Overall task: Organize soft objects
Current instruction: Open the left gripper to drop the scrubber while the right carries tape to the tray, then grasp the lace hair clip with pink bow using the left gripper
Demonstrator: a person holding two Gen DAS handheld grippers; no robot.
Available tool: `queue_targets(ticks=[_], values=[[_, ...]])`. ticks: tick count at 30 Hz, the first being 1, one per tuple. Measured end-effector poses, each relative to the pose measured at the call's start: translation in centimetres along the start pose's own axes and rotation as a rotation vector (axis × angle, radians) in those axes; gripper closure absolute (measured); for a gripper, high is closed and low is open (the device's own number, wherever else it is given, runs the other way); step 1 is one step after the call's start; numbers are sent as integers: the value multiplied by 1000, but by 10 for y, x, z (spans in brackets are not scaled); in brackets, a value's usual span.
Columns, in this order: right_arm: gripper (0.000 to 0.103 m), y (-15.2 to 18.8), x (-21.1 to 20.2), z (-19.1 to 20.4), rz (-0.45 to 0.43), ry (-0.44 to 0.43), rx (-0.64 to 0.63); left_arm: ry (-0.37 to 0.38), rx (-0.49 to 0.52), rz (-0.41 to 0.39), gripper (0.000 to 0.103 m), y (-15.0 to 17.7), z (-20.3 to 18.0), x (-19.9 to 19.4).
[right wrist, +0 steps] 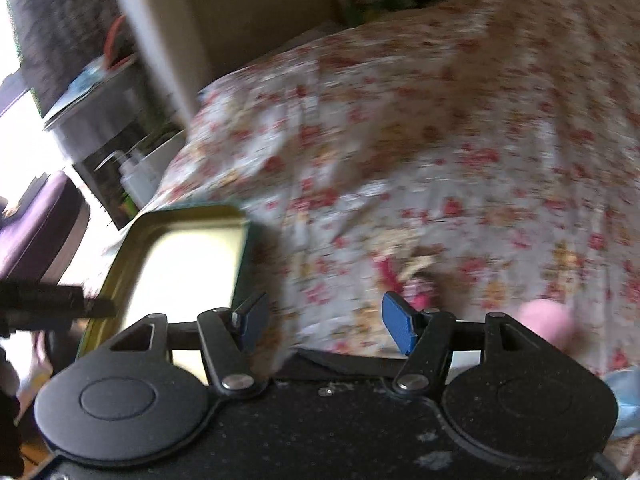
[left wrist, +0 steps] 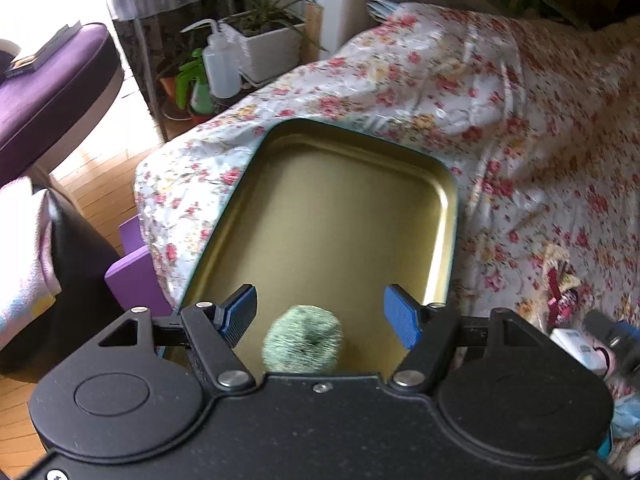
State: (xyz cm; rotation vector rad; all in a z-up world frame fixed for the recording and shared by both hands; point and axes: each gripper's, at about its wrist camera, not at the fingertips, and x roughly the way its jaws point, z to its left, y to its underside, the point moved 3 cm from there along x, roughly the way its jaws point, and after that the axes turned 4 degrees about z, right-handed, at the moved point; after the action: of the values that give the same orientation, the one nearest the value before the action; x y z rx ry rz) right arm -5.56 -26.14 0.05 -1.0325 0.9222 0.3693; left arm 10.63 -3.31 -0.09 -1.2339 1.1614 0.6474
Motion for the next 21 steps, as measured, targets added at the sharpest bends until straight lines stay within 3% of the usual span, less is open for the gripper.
queue_targets(ticks=[11,21], values=[[39,-13,-28,-87,-69,167,149,65,114,12,37,10,-68,3],[38,-11,-27,-110,-54,189,184,121,194,35,37,18,-139,22]])
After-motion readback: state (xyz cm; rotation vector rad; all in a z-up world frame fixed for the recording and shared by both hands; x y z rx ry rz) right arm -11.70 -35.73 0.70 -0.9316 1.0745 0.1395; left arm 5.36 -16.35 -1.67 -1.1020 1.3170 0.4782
